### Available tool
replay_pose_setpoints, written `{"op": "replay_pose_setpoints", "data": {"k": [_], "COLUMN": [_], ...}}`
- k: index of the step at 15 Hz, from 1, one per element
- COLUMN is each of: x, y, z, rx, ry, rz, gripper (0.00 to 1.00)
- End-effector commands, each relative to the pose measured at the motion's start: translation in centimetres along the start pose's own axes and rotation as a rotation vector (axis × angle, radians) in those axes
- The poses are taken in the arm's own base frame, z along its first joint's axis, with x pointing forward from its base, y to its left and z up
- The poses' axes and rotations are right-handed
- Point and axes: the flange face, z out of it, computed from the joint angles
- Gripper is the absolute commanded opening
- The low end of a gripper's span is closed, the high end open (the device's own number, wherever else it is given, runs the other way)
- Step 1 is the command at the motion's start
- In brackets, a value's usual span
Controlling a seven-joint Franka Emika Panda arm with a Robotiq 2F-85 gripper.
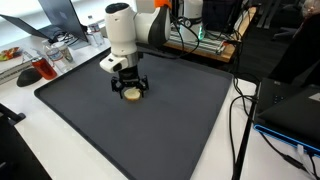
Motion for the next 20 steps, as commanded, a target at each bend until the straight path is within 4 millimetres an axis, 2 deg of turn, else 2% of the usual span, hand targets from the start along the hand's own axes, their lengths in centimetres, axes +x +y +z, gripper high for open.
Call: {"op": "replay_pose_setpoints", "data": {"k": [1,10,20], "x": [-0.8,-1.6,-0.9], "y": [-0.1,0.3,0.6], "z": [-0.8,0.0,0.3], "rx": [0.011,0.03,0.045], "ry": [-0.018,-0.074,-0.077], "rz": [-0.058,-0.134,-0.31], "gripper": [1.0,1.0,1.0]}}
